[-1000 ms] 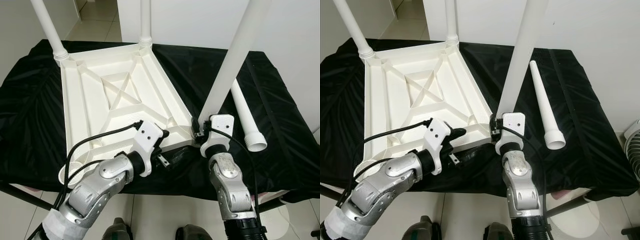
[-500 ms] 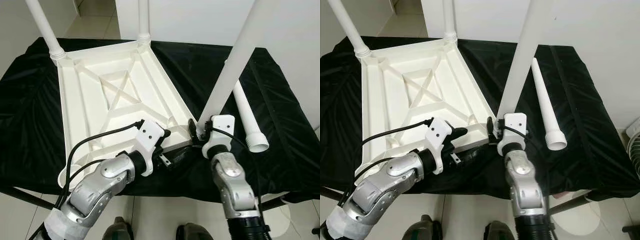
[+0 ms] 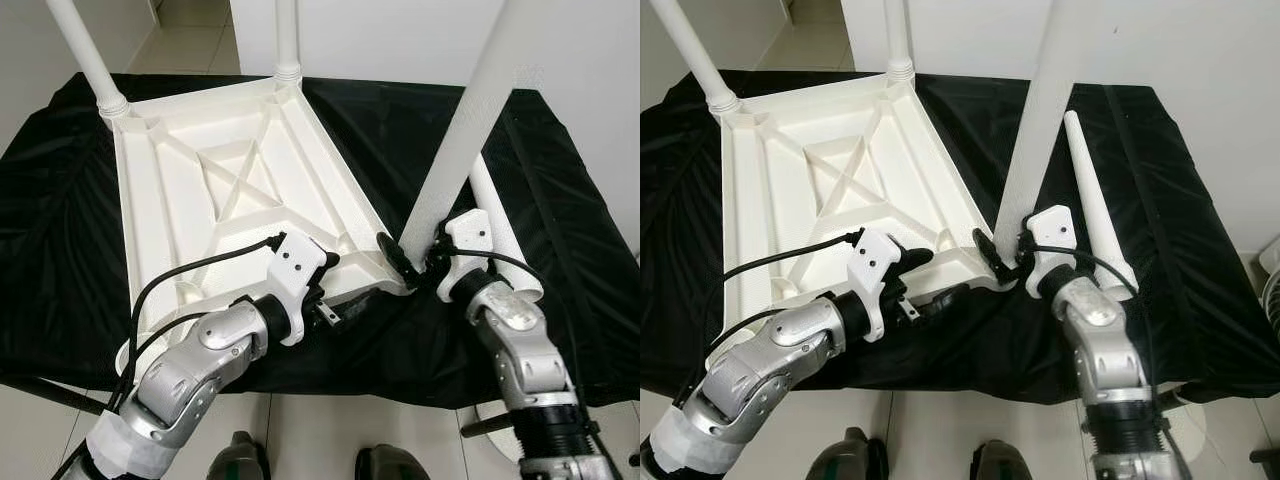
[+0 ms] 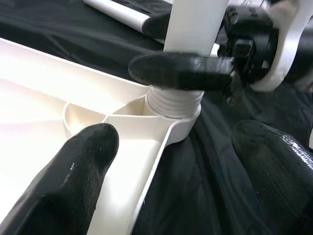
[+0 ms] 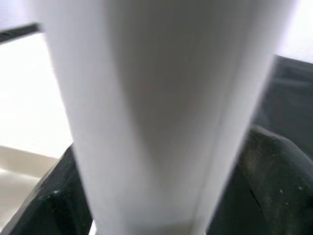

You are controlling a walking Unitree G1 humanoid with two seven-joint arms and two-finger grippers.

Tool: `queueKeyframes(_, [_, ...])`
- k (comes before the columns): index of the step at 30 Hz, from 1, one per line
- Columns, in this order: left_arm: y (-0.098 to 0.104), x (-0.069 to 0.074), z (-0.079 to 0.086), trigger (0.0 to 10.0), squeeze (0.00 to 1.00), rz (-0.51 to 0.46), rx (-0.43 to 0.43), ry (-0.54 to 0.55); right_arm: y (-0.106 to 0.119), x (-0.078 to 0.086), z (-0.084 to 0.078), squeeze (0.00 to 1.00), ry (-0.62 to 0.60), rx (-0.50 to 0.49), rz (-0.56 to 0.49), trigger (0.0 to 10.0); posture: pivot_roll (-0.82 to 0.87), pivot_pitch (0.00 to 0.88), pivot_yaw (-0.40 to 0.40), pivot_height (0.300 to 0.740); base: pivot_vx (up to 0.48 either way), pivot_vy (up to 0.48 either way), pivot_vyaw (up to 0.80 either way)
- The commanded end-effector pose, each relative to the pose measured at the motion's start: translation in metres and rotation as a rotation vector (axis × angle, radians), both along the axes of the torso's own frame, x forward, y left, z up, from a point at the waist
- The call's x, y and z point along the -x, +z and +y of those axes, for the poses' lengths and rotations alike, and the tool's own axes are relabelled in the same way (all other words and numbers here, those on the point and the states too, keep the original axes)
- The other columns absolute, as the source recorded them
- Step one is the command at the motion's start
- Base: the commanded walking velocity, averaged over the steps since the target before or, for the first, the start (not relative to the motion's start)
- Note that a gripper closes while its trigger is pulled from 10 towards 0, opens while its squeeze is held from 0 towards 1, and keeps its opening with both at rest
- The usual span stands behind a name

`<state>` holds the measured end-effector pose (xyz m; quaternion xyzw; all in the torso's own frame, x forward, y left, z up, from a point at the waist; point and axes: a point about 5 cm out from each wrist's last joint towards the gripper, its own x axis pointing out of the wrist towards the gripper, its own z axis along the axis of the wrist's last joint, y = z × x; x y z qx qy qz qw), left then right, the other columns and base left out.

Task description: Building children table

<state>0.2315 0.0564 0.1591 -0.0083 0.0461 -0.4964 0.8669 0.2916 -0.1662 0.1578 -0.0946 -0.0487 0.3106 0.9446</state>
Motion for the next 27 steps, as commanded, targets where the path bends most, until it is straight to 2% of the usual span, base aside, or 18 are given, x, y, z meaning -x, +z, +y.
queueKeyframes(1, [0.001, 0.005, -0.001, 10.0, 0.0, 0.004, 0.001, -0.085, -0.003, -0.001, 0.005, 0.0, 0.076, 0.008, 0.006, 10.0, -0.01, 0.079, 0.044, 0.74, 0.0, 0.0, 0.0])
queueKeyframes(2, [0.001, 0.005, -0.001, 10.0, 0.0, 0.004, 0.001, -0.085, -0.003, -0.001, 0.005, 0.0, 0.076, 0.008, 0.006, 10.0, -0.01, 0.079, 0.044, 0.74, 0.0, 0.0, 0.0])
queueKeyframes(3, [0.001, 0.004, -0.001, 10.0, 0.0, 0.004, 0.001, -0.083, -0.004, -0.002, 0.005, 0.0, 0.091, 0.024, 0.007, 1.4, -0.01, 0.079, 0.04, 0.74, 0.0, 0.0, 0.0])
queueKeyframes(4, [0.001, 0.004, -0.001, 10.0, 0.0, 0.004, 0.001, -0.083, -0.004, -0.002, 0.005, 0.0, 0.091, 0.024, 0.007, 1.4, -0.01, 0.079, 0.04, 0.74, 0.0, 0.0, 0.0])
queueKeyframes(5, [0.002, 0.004, -0.001, 10.0, 0.0, 0.003, 0.001, -0.081, -0.007, -0.003, 0.004, 0.0, 0.112, 0.038, 0.013, 0.0, 0.0, 0.082, 0.037, 0.74, 0.0, 0.0, 0.0])
queueKeyframes(9, [0.003, 0.004, -0.001, 10.0, 0.0, 0.001, 0.001, -0.078, -0.01, -0.003, 0.004, 0.0, 0.137, 0.047, 0.029, 0.0, 0.0, 0.082, 0.036, 0.74, 0.0, 0.0, 0.0])
queueKeyframes(11, [0.003, 0.004, 0.0, 10.0, 0.0, 0.002, 0.003, -0.07, -0.014, -0.002, 0.001, 0.0, 0.176, 0.039, 0.07, 0.0, 0.0, 0.08, 0.031, 0.74, 0.0, 0.0, 0.0])
queueKeyframes(16, [0.003, 0.005, 0.0, 10.0, 0.0, 0.002, 0.003, -0.072, -0.017, -0.001, -0.002, 0.0, 0.177, 0.02, 0.083, 0.0, 0.0, 0.08, 0.03, 0.74, 0.0, 0.0, 0.0])
queueKeyframes(20, [0.002, 0.005, -0.001, 10.0, 0.0, 0.005, 0.0, -0.076, -0.019, -0.001, -0.006, 0.0, 0.09, -0.011, 0.078, 0.0, 0.0, 0.07, 0.029, 0.74, 0.0, 0.0, 0.0])
queueKeyframes(22, [0.002, 0.005, 0.0, 10.0, 0.0, 0.008, 0.0, -0.077, -0.023, -0.003, -0.01, 0.0, -0.015, -0.026, 0.082, 0.0, 0.0, 0.067, 0.027, 0.74, 0.0, 0.0, 0.0])
queueKeyframes(27, [0.001, 0.006, 0.0, 10.0, 0.0, 0.009, -0.003, -0.077, -0.026, -0.004, -0.011, 0.0, -0.078, -0.012, 0.089, 0.0, 0.0, 0.065, 0.026, 0.74, 0.0, 0.0, 0.0])
